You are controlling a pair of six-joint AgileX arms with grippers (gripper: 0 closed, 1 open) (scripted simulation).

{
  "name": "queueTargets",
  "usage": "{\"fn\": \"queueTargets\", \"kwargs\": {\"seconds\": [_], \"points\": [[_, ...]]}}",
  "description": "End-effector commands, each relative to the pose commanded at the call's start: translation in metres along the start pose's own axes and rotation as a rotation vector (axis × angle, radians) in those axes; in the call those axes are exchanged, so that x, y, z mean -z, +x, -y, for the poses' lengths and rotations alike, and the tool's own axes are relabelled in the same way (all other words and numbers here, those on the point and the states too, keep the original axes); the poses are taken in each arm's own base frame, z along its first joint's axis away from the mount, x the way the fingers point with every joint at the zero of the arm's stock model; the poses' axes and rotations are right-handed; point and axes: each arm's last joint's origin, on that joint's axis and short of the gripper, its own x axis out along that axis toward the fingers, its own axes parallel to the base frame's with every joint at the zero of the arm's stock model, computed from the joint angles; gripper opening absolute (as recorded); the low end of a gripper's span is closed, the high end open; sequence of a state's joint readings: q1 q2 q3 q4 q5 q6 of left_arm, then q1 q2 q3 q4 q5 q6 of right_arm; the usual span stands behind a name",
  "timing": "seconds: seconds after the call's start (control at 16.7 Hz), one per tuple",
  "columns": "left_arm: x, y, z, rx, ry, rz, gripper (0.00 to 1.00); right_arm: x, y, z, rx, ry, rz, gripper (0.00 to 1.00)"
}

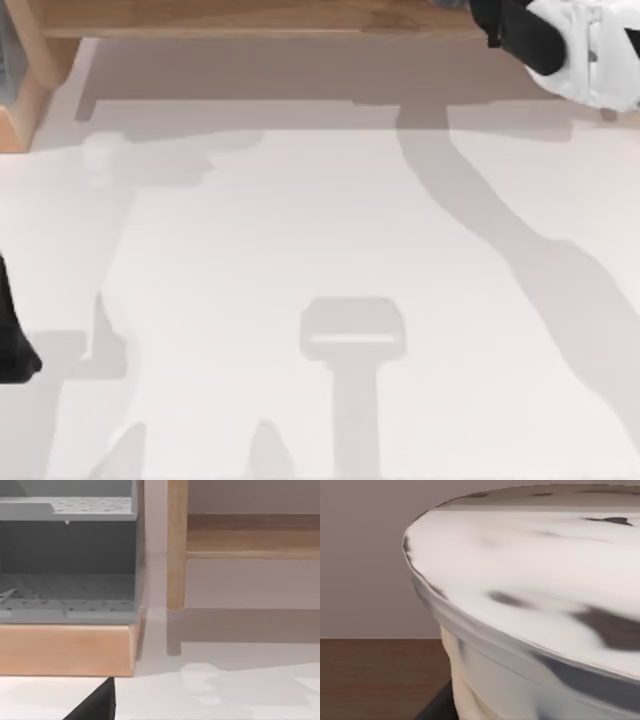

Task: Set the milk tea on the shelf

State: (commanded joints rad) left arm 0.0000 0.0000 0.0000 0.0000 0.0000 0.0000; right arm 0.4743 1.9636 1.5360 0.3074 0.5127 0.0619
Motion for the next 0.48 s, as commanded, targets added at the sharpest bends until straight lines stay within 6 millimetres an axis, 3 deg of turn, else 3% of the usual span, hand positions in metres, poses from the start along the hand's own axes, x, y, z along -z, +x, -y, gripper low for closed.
{"fn": "queueTargets", "kwargs": {"seconds": [0.48], "points": [[0.000,0.000,0.000,0.000,0.000,0.000,1.00,0.009,0.015,-0.003,-0.004,0.003,0.005,0.00]]}}
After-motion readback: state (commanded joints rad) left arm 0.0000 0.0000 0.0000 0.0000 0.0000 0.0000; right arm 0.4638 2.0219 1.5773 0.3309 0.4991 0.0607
